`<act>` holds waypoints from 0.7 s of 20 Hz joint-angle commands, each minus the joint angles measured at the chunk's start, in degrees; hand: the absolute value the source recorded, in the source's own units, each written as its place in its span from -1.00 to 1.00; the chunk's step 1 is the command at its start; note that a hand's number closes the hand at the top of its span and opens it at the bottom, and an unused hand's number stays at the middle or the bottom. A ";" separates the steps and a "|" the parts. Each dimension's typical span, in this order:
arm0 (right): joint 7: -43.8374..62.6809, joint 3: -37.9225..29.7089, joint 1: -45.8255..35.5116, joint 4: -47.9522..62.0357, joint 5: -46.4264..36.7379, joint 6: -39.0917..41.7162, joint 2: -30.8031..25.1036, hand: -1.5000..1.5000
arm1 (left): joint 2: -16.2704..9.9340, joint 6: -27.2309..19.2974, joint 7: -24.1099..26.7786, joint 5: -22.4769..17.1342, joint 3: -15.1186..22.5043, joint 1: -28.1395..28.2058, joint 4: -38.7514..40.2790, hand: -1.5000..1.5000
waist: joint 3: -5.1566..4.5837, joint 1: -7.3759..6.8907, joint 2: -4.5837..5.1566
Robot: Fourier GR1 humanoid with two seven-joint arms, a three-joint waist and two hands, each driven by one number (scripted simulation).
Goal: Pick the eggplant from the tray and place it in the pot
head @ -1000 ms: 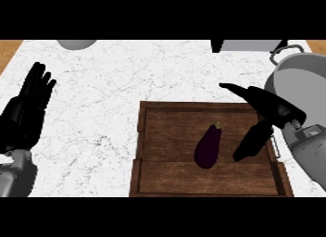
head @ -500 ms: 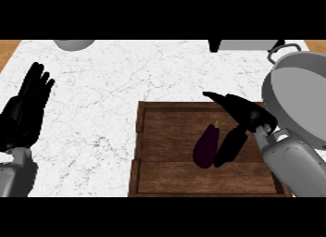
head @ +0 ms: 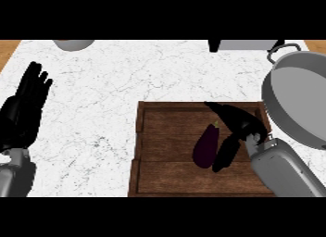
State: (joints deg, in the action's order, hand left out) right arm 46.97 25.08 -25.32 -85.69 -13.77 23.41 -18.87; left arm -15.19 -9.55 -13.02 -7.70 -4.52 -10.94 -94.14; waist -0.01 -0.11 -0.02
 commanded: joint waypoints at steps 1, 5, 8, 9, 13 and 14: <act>1.93 -4.10 0.45 -2.49 -0.90 3.94 2.15 -1.00 | 1.13 0.70 0.62 0.85 -0.74 -1.73 2.79 0.00 | 0.00 0.14 0.00; -5.45 -1.00 2.57 4.86 -9.23 -0.37 6.02 -1.00 | 0.10 2.64 0.55 -0.12 -2.72 -1.81 2.56 0.00 | 0.01 -0.03 0.04; -5.81 -4.14 0.05 8.08 -10.36 2.19 7.25 -1.00 | 1.86 1.72 1.23 2.06 -1.55 -0.71 2.48 0.00 | 0.01 -0.08 0.04; -5.08 -1.35 3.64 6.79 -12.72 -0.72 8.21 -1.00 | 1.05 2.74 1.05 0.88 -2.55 -1.84 3.49 0.00 | 0.01 0.02 0.04; -9.74 -2.59 6.10 8.61 -14.37 -0.92 6.02 -1.00 | 2.81 -1.25 -4.15 4.31 0.24 -2.43 -2.07 0.00 | 0.03 0.07 0.01; -4.21 -5.38 4.84 3.10 -11.71 3.85 6.46 -1.00 | 1.71 2.63 0.20 1.73 -2.46 -1.56 2.06 0.00 | 0.00 0.19 -0.01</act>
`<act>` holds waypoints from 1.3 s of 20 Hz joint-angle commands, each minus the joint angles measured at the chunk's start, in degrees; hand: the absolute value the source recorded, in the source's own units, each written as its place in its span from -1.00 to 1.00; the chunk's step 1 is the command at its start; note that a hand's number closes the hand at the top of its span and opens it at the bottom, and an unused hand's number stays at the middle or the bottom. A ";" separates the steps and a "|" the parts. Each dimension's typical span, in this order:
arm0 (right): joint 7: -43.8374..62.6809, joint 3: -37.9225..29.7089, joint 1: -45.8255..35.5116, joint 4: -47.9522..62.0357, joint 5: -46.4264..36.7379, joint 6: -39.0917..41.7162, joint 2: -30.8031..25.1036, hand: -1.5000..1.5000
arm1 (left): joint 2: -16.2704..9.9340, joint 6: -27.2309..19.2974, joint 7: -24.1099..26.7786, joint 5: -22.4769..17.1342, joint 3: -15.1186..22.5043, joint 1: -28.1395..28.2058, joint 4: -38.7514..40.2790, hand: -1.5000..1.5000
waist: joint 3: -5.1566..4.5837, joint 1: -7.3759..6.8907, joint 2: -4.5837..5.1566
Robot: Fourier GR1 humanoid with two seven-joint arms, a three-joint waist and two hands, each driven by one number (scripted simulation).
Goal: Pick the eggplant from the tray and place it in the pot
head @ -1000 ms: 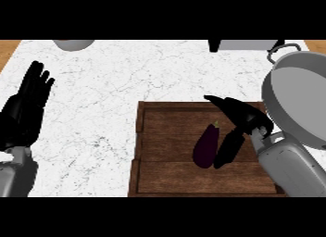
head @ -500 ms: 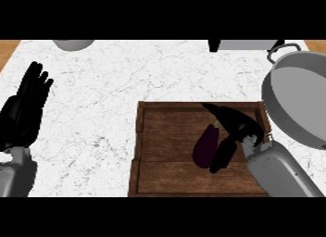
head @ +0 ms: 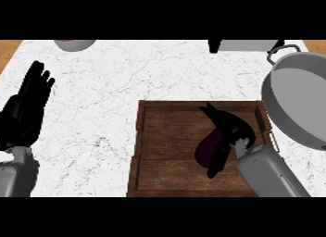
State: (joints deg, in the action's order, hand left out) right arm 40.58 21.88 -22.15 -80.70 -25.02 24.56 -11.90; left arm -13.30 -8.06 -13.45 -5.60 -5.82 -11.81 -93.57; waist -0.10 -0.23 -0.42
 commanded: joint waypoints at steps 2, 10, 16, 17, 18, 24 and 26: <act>-3.52 0.16 1.88 3.70 -4.05 -0.52 2.47 -1.00 | 0.57 1.21 1.66 -0.04 -0.88 -0.26 0.78 0.00 | 0.10 0.14 0.42; -10.36 0.68 0.74 4.38 -8.45 1.50 1.61 1.00 | 0.26 1.90 -1.23 -0.20 -1.34 0.15 -1.22 0.00 | 0.10 0.10 0.39; -13.59 1.37 0.23 6.75 -10.67 1.18 2.22 1.00 | -0.22 3.30 -0.12 -1.17 -2.43 2.39 -2.07 0.00 | 0.09 -0.11 0.42; -13.02 1.90 2.77 4.03 -11.18 0.93 2.03 1.00 | 2.43 -1.11 -0.16 3.12 0.13 0.45 -1.51 0.00 | 0.10 0.22 0.40; -15.37 3.10 6.23 -0.89 -12.22 -0.97 0.81 1.00 | 2.22 0.76 0.82 1.71 -0.31 1.56 -0.39 0.00 | 0.09 0.41 0.35; -21.23 16.23 20.82 -22.44 -20.36 -6.77 -5.37 1.00 | 3.13 -0.98 1.15 2.67 -0.39 2.40 -0.76 0.00 | 0.08 1.54 0.03; -20.22 15.66 24.48 -29.07 -20.07 -6.08 -7.84 1.00 | 0.23 2.29 -0.60 -0.30 -2.52 3.43 -3.88 0.00 | 0.09 0.89 0.06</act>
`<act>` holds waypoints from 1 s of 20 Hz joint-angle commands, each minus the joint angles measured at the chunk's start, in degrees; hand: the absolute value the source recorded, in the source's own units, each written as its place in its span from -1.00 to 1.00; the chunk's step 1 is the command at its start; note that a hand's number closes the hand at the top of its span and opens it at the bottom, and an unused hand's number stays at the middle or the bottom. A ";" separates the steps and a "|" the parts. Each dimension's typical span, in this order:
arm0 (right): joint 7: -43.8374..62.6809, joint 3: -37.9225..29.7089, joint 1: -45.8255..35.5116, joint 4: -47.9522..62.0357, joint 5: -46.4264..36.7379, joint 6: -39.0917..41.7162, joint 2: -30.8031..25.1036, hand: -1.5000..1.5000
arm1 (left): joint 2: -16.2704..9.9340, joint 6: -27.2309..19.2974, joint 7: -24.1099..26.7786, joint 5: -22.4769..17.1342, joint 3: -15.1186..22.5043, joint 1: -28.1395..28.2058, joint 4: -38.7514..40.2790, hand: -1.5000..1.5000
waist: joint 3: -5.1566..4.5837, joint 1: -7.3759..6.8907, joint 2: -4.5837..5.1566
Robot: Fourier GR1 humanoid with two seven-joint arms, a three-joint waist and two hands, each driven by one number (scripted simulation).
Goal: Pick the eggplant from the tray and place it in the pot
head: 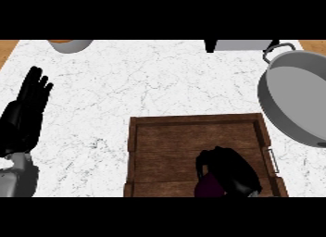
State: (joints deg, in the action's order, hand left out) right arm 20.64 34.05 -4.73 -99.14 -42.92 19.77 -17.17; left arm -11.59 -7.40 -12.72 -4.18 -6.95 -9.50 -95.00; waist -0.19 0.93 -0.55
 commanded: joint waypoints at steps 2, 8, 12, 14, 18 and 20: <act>0.49 2.29 9.78 -15.60 -3.00 -3.35 -3.69 1.00 | -0.14 -0.01 0.77 0.01 -0.93 -2.65 2.67 0.00 | 0.17 0.04 0.38; -1.16 -7.77 13.95 -26.44 -3.84 -16.17 -3.18 1.00 | -1.30 0.33 -2.19 -0.69 -1.55 -1.40 0.11 0.00 | 0.26 0.87 0.14; 3.42 -14.19 12.24 -34.76 -4.53 -18.22 -0.75 1.00 | -0.55 1.11 0.70 -0.52 -1.03 0.66 0.04 0.00 | 0.20 0.25 0.26; 1.99 -16.71 14.43 -35.37 -4.01 -20.91 -0.05 1.00 | -1.05 0.85 -2.03 -1.23 -1.47 -1.95 -0.38 0.00 | 0.23 0.02 0.38; -0.44 -30.99 13.38 -35.75 4.04 -19.99 -2.84 1.00 | 0.85 -0.54 -0.10 1.27 0.37 -1.08 0.94 0.00 | 0.27 -0.14 0.51; 1.22 -35.00 9.77 -34.99 6.66 -17.38 -2.79 1.00 | -1.54 2.00 -0.31 -1.99 -2.81 -4.55 3.78 0.00 | 0.20 -0.42 0.59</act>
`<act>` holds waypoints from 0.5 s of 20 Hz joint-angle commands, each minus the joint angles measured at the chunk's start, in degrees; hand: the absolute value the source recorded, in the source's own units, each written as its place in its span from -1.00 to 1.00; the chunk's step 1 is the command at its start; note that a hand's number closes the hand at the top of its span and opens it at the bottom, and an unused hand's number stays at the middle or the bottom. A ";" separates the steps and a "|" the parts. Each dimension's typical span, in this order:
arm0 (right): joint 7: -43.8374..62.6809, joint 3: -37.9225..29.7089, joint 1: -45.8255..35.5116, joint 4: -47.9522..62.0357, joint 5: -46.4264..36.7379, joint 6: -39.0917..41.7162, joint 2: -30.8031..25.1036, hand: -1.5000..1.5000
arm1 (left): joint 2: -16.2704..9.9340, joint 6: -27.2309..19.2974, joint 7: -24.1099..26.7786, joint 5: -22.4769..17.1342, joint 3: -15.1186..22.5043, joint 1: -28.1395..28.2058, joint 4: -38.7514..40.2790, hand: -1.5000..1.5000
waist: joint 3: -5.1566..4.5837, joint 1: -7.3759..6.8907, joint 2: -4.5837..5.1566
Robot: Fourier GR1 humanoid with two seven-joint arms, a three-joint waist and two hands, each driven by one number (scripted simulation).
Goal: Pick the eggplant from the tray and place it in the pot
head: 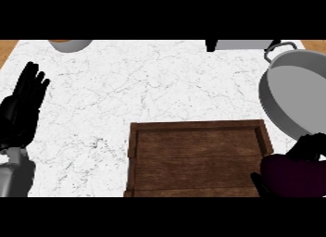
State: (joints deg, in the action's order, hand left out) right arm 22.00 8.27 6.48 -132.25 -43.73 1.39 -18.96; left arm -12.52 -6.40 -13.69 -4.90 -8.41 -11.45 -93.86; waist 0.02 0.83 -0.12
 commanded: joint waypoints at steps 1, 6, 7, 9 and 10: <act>0.22 -12.52 -3.13 -0.83 11.36 2.32 -1.29 1.00 | 1.73 -1.82 0.89 1.72 0.99 -2.21 2.77 0.00 | 0.00 -0.30 0.18; -4.42 -21.87 -9.75 11.28 20.83 2.44 -1.70 1.00 | 0.08 0.47 1.67 0.29 -0.55 -1.45 2.61 0.00 | 0.02 -0.90 0.27; -6.04 -24.85 -8.45 12.58 22.41 4.17 -3.51 1.00 | 1.32 -1.07 0.09 1.92 1.44 -1.42 -0.23 0.00 | 0.02 -0.75 0.15; -7.81 -28.29 -10.51 16.17 23.74 6.47 -6.61 1.00 | 2.34 -1.34 -1.48 2.46 2.81 1.18 -3.08 0.00 | 0.01 -0.91 0.09; -8.10 -27.90 -13.70 22.09 24.21 5.36 -5.98 1.00 | 0.65 -1.28 -4.06 1.75 1.41 -2.97 -1.39 0.00 | 0.02 -1.08 0.20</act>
State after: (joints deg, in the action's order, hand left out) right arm 17.23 -14.40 -2.69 -119.95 -23.94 6.05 -23.13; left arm -11.44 -7.06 -14.60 -3.69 -7.31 -12.41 -94.31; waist 0.02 0.05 0.00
